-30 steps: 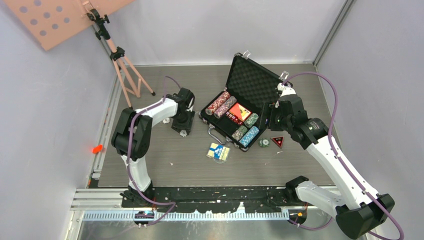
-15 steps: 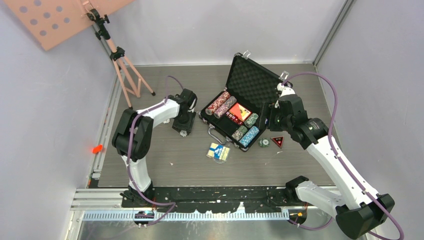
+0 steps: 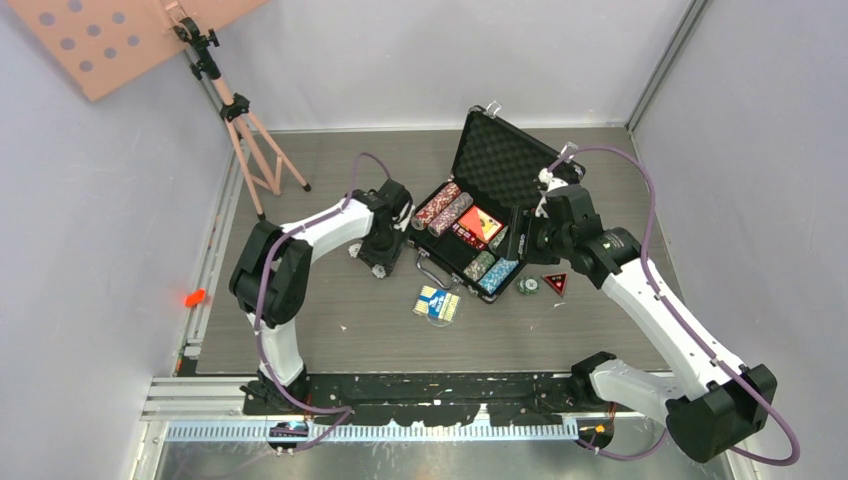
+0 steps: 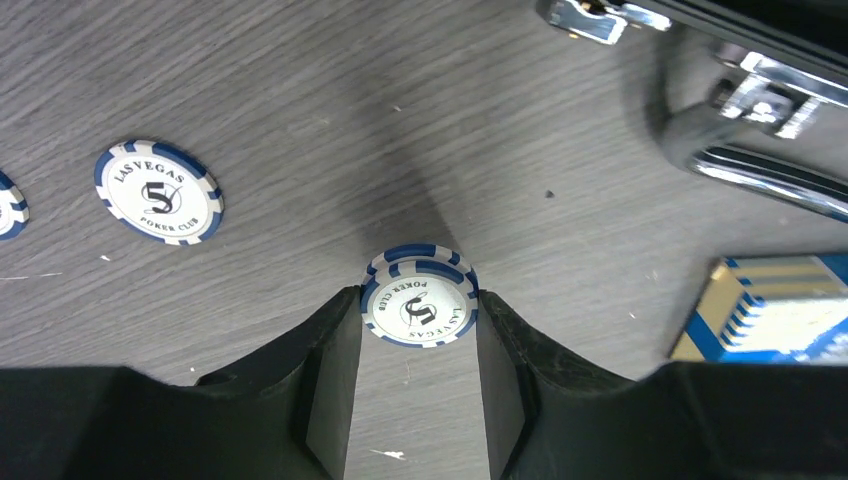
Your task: Pack up texas hold em set
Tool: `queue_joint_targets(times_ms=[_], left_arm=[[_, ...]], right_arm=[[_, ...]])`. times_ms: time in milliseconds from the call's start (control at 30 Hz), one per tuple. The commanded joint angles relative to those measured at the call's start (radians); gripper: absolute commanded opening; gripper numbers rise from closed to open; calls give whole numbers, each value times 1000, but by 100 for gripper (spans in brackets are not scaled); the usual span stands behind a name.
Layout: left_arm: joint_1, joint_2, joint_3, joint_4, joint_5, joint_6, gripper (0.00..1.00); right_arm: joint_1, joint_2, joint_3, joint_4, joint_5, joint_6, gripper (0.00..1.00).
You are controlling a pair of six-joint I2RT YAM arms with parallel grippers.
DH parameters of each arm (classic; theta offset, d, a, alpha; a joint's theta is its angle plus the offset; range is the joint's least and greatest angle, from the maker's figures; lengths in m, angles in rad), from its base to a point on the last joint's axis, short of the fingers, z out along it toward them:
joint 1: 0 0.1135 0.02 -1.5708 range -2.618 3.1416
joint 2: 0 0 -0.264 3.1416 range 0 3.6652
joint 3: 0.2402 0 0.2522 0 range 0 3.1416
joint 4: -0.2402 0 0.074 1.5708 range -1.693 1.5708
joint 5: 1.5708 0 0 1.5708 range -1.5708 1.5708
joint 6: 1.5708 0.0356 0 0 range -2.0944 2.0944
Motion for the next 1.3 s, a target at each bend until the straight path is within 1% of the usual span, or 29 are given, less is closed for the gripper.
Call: queue_joint_targets(times_ms=[0,100,133,200,233,267,400,533,667,767,900,1067,1267], left_arm=[[-7,-91,61,-71,49,40,23],[-16,-131,77,-97,119,59,22],[-20,-142,85,-106,141,68,21],[-37,-159,106,-131,172,82,21],[-48,-163,118,-147,184,88,20],[-62,-162,134,-164,198,97,20],[-140,-149,196,-229,238,149,20],[-174,-163,207,-242,273,197,19],[-197,-183,209,-236,336,242,19],[-221,-189,217,-232,342,272,19],[-238,-188,231,-237,352,295,18],[-265,-203,241,-235,358,318,18],[-273,-223,254,-230,374,328,17]], right_arm=[[-1,14,-15,77,-98,42,68],[-3,42,-23,96,-146,64,65],[-4,49,-26,99,-158,72,60],[-18,72,-40,124,-222,108,54],[-36,87,-47,159,-288,141,53],[-46,96,-66,181,-321,162,53],[-97,167,-125,369,-562,304,52],[-100,236,-164,509,-683,427,51],[-94,268,-189,571,-733,487,48],[-71,288,-197,584,-753,499,46],[-45,294,-218,596,-748,507,46],[-31,311,-248,658,-751,543,46],[-6,333,-268,725,-767,590,46]])
